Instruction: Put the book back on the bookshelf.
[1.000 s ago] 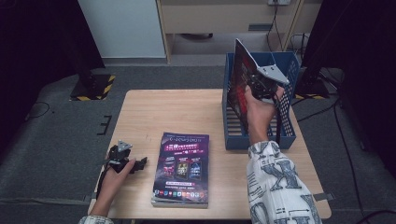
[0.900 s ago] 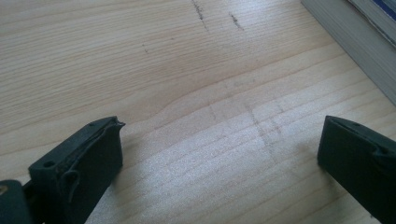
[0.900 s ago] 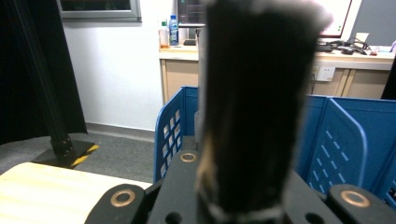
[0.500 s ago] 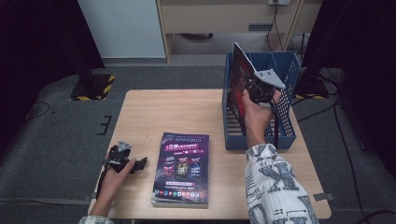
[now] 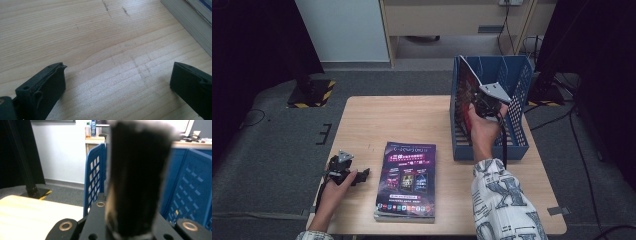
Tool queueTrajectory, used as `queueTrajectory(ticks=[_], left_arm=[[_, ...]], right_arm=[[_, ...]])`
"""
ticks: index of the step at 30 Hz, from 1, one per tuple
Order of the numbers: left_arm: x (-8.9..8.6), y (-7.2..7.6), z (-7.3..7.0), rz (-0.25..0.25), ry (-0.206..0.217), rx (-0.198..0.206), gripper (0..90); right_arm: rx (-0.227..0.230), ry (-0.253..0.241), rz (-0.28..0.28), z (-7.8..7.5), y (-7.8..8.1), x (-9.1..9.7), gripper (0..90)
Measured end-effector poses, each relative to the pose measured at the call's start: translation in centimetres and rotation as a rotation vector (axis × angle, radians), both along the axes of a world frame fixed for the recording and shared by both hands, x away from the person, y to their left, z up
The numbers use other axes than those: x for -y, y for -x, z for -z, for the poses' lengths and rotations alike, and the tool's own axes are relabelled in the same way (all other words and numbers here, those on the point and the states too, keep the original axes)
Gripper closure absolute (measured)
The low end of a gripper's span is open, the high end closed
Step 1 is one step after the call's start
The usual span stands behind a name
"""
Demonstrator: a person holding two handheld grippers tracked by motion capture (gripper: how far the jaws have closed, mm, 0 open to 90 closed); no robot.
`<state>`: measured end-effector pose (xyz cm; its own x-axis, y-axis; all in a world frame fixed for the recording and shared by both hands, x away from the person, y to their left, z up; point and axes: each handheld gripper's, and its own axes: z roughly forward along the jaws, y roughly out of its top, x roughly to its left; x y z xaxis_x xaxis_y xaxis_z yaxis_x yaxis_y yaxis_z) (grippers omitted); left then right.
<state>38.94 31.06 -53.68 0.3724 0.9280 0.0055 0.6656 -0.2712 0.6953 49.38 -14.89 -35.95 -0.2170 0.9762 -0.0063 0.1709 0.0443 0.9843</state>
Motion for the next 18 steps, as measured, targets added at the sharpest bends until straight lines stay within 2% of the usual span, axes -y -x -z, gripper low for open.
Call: queueTrajectory(ticks=[5, 13, 18], left_arm=[[0.01, 0.01, 0.00, 0.000, 0.000, 0.000, 0.0], [0.06, 0.04, 0.00, 0.002, 0.000, -0.001, 0.0], [0.06, 0.04, 0.00, 0.002, 0.000, -0.001, 0.0]], right_arm=[[-0.015, -0.020, -0.040, 0.73, 0.46, -0.20, 86.8], [-0.027, -0.003, -0.071, 0.87, 0.66, -0.21, 85.8], [-0.038, -0.004, -0.059, 1.07, 0.27, 0.09, 86.9]])
